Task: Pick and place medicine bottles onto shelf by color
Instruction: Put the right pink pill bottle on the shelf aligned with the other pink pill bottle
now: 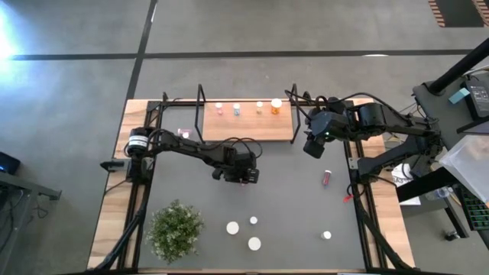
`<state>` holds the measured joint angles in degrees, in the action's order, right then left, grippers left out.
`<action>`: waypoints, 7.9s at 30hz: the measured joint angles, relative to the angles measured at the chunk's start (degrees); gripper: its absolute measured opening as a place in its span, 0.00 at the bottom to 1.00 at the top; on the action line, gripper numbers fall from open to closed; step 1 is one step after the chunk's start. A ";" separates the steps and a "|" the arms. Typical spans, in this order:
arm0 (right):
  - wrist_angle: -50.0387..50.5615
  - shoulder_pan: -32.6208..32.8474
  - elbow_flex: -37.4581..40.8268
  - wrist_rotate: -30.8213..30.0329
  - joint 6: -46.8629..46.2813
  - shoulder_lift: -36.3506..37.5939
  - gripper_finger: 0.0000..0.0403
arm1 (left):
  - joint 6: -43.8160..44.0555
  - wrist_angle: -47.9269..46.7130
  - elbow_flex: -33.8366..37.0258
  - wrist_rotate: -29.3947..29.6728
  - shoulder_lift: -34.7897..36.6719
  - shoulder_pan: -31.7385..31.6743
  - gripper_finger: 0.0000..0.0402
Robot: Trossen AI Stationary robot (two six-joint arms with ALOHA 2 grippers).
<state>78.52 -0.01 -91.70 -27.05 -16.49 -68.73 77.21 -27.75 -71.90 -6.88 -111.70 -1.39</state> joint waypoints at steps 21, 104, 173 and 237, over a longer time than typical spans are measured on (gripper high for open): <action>0.00 0.00 0.00 0.00 0.00 0.00 0.54 | -1.08 -0.19 -1.00 1.62 -0.09 0.01 0.33; -0.02 -0.02 -0.02 0.00 0.02 0.00 0.54 | -65.27 87.87 23.80 51.61 -4.15 -6.72 0.20; -0.02 0.00 -0.01 0.00 0.01 0.01 0.54 | -64.40 64.92 21.94 42.04 12.39 -9.16 0.43; -0.02 -0.02 0.00 0.00 0.00 0.02 0.54 | -46.56 -8.28 -16.68 21.97 1.53 -18.91 0.46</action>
<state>78.50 -0.03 -91.70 -27.05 -16.49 -68.71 30.65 -36.03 -88.58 15.09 -110.17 -20.29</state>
